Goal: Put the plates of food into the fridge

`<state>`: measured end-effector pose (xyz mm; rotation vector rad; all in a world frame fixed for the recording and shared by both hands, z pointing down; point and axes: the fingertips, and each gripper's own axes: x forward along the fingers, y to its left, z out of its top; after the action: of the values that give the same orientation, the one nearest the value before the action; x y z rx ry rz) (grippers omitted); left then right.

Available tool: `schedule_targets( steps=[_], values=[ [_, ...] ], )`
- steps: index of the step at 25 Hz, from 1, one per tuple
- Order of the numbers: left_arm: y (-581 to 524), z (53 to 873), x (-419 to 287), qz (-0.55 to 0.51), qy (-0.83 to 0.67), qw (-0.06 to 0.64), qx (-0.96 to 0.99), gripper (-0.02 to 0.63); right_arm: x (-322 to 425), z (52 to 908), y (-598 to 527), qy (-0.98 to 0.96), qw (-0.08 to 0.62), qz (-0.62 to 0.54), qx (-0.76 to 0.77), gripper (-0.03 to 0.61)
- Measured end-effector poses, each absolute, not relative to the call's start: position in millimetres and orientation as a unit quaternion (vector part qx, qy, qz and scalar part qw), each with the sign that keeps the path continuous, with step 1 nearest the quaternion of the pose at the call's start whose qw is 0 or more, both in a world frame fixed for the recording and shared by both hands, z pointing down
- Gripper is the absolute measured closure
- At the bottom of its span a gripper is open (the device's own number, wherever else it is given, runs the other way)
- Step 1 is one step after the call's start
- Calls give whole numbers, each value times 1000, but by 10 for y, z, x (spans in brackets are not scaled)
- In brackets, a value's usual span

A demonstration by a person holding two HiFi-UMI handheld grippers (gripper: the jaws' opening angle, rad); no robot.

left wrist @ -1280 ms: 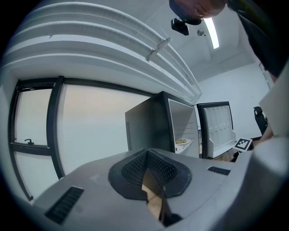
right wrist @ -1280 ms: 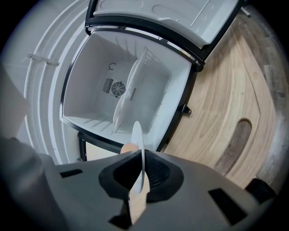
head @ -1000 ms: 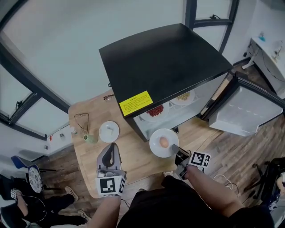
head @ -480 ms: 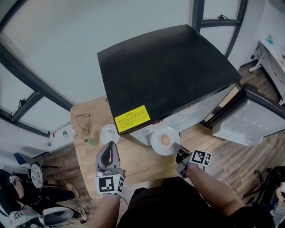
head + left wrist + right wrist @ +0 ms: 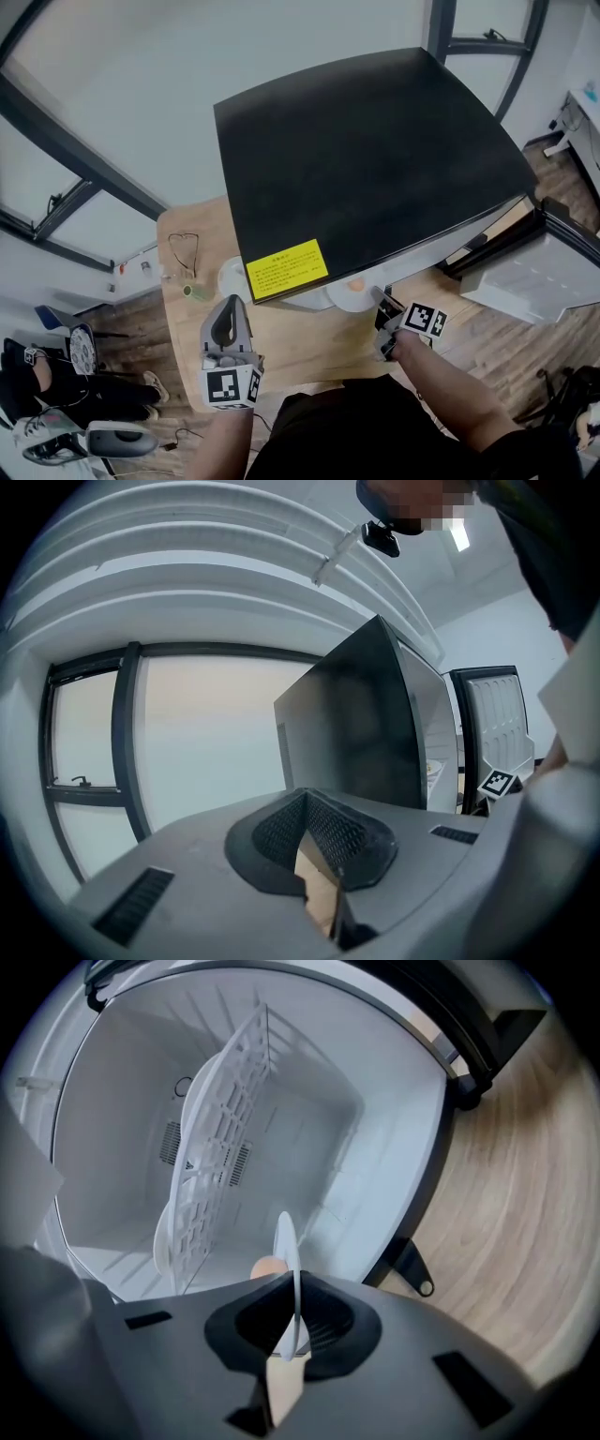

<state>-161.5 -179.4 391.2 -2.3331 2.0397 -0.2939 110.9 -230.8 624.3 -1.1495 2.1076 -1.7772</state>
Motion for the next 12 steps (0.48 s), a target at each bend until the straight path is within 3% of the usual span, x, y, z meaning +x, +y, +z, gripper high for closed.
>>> schedule_targets(
  steps=[12],
  values=[
    [-1661,3961,-1966,-105,691,2,-715,611,989,6435,-2646,700,44,-594,-394,546]
  ],
)
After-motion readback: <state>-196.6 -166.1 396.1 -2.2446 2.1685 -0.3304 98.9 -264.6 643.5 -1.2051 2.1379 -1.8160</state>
